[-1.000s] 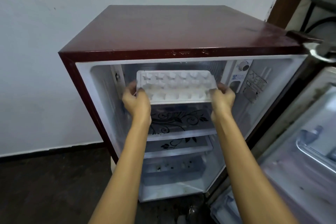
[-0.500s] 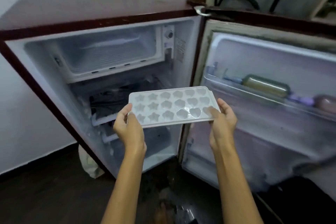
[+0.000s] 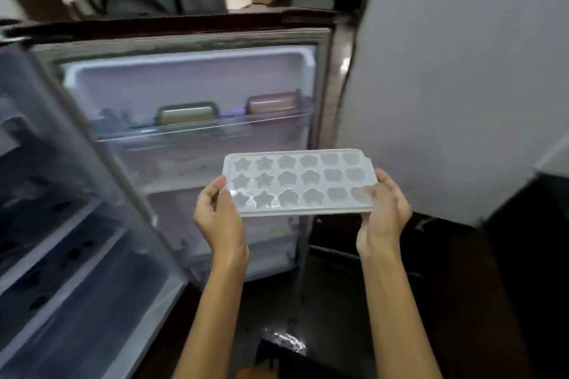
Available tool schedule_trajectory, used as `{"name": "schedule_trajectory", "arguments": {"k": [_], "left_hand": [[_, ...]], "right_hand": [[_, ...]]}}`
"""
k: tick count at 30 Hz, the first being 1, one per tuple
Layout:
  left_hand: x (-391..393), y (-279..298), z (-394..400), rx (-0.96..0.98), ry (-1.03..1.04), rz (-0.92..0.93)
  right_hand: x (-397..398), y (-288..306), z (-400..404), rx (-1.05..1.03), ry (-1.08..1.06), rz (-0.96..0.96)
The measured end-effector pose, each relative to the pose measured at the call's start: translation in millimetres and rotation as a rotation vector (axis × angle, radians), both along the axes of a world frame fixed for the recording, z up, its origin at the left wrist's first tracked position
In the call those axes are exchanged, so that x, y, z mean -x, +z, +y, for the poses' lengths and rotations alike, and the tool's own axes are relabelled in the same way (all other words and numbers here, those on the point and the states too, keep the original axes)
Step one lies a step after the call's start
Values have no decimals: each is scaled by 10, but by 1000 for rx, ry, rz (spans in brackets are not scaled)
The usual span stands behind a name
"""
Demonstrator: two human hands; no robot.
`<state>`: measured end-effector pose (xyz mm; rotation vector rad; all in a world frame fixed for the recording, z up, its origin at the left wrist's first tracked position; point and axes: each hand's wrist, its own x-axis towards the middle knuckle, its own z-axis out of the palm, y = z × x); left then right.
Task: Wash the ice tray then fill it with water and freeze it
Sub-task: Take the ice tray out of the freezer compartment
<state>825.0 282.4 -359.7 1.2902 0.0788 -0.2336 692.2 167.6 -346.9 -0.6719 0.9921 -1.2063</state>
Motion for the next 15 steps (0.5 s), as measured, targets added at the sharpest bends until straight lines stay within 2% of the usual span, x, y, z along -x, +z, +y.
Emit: {"name": "schedule_trajectory", "arguments": {"k": [10,15], "left_hand": [[833,98,-1534,87,-466,151],[1453,166,-2045,125,-780,222]], "right_hand": [[1197,133,-726,-29,-510,-53],[1801,133,-941,-42,-748,-91]]}}
